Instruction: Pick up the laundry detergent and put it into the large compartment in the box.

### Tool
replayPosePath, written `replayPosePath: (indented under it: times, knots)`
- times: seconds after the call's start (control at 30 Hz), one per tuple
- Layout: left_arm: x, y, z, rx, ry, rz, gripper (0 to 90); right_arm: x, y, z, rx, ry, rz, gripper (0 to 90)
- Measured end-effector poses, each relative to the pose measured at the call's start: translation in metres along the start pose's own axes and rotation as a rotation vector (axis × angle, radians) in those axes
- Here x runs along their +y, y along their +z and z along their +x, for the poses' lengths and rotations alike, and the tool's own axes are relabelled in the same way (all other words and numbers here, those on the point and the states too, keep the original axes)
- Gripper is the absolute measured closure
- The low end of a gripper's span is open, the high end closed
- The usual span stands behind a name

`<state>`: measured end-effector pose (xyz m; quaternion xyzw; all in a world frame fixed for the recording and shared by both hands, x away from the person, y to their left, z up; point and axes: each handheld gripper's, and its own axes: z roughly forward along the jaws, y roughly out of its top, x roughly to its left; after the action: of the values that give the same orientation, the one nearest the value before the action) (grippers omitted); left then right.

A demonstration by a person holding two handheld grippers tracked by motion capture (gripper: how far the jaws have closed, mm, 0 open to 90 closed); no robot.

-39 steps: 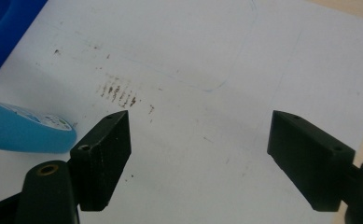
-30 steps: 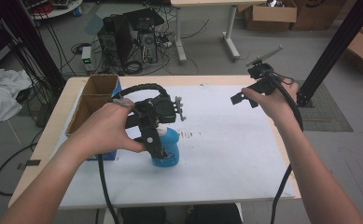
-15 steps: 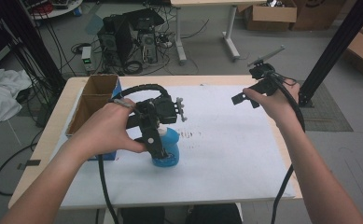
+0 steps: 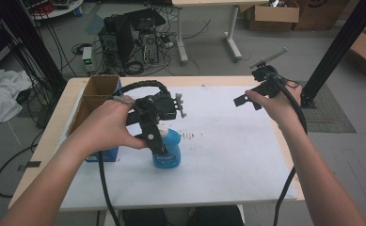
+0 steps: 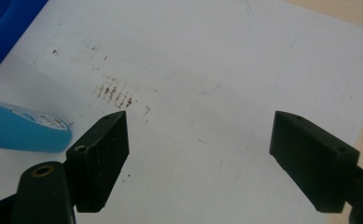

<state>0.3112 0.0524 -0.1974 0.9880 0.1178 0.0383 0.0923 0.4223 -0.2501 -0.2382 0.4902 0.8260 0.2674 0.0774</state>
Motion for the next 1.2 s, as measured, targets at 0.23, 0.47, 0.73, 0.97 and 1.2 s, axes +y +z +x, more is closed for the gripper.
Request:
replayPosePath:
  times: [0.23,0.47,0.73,0.97,1.2]
  knots:
    - [-0.001,0.003,0.009,-0.007,-0.018,-0.015,4.0,-0.002,0.002,-0.002,-0.002,-0.012,0.009,20.0]
    - [-0.002,0.01,0.019,-0.01,-0.019,-0.019,5.6,-0.003,0.001,-0.004,-0.005,-0.011,0.008,20.0]
    - [-0.004,0.024,0.027,-0.012,-0.028,0.0,6.0,-0.005,0.002,-0.006,-0.003,-0.017,0.015,19.9]
    - [-0.001,0.036,0.03,-0.01,-0.023,0.012,6.1,-0.006,0.004,-0.007,-0.003,-0.017,0.018,19.9]
    - [-0.001,0.046,0.033,0.007,-0.016,0.025,6.2,-0.006,0.003,-0.006,-0.007,-0.027,0.015,19.9]
